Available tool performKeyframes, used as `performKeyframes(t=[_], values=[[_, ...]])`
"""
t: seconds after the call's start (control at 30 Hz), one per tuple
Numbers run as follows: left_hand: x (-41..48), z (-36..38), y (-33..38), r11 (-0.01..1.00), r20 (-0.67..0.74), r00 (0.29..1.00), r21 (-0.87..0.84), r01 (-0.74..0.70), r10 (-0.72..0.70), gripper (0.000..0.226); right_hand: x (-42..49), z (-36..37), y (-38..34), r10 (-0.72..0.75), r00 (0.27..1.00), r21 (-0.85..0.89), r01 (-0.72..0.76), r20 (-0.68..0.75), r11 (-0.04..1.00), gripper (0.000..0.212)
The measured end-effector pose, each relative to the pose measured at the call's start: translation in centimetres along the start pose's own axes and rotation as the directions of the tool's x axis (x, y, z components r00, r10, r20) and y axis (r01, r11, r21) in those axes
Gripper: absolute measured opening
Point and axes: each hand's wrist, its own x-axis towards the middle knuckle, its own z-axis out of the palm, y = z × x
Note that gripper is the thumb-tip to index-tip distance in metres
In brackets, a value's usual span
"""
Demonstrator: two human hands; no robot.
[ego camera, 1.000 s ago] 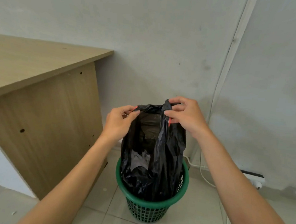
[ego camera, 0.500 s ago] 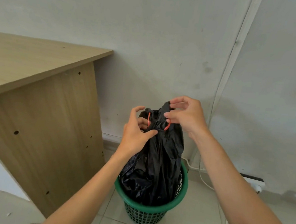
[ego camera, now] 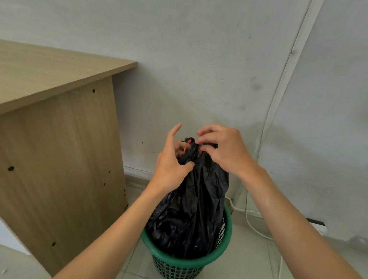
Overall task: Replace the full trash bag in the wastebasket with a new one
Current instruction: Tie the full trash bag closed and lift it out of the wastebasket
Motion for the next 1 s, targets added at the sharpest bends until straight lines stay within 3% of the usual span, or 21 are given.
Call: performKeyframes(t=[0.1, 0.23, 0.43, 0.57, 0.7, 0.83, 0.9, 1.0], values=[[-0.1, -0.5, -0.4, 0.999, 0.032, 0.999, -0.030, 0.017, -0.016, 0.102, 0.2, 0.2, 0.6, -0.097, 0.994, -0.051, 0.095, -0.043, 0.994, 0.010], [-0.2, -0.2, -0.8, 0.999, 0.023, 0.999, -0.018, 0.032, -0.032, 0.107, 0.6, -0.2, -0.1, -0.175, 0.983, -0.019, 0.176, 0.055, 0.984, 0.010], [-0.2, -0.2, -1.0, 1.000, -0.006, 1.000, -0.011, 0.024, -0.024, 0.104, 2.0, -0.7, -1.1, -0.085, 0.921, -0.011, 0.096, 0.380, 0.995, 0.049], [0.1, -0.5, -1.3, 1.000, 0.006, 0.999, -0.001, 0.031, -0.031, 0.102, 2.9, -0.5, -1.7, -0.093, 0.890, -0.071, 0.139, 0.446, 0.988, 0.033], [0.2, -0.6, -0.7, 0.999, 0.095, 0.995, -0.005, -0.036, 0.036, 0.080, 3.1, -0.5, -1.6, -0.144, 0.909, -0.028, 0.168, 0.390, 0.985, 0.020], [1.5, 0.6, 0.3, 0.995, -0.049, 0.996, -0.056, -0.083, 0.081, 0.028, 3.4, -1.1, -1.6, -0.112, 0.952, 0.057, 0.100, 0.285, 0.993, 0.013], [1.9, 1.0, 0.0, 0.997, -0.060, 0.998, -0.066, -0.034, 0.030, 0.021, 3.6, -2.0, -1.7, -0.025, 0.986, 0.145, 0.001, 0.164, 0.989, 0.013], [1.4, 0.8, -2.1, 0.994, 0.033, 0.994, -0.008, 0.107, -0.107, 0.022, 4.3, -3.2, -1.2, 0.094, 0.994, 0.244, -0.079, -0.049, 0.967, 0.012]])
